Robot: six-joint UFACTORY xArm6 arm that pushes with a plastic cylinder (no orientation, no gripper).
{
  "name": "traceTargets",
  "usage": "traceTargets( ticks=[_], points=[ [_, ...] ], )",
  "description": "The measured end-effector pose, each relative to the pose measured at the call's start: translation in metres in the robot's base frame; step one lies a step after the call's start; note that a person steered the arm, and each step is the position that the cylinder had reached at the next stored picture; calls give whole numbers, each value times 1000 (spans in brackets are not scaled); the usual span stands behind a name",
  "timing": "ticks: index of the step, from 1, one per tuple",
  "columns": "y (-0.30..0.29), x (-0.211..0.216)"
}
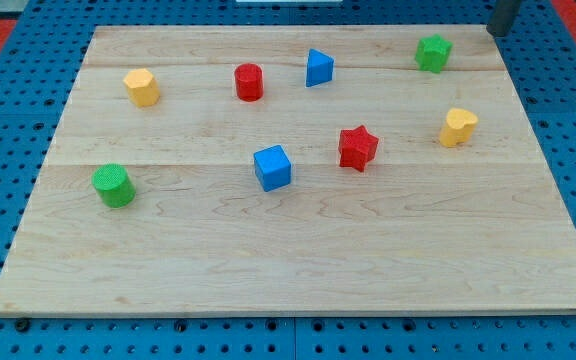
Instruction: Place the green star to the bottom right of the blue triangle
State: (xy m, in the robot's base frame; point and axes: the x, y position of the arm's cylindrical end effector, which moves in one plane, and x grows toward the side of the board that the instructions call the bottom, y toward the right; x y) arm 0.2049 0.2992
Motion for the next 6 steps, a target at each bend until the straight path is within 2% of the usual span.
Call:
traceTargets(
  ticks=[2,3,4,5,6],
  points=[
    [0,14],
    [-46,37],
    [-112,39],
    [-182,66],
    [-193,64]
  ],
)
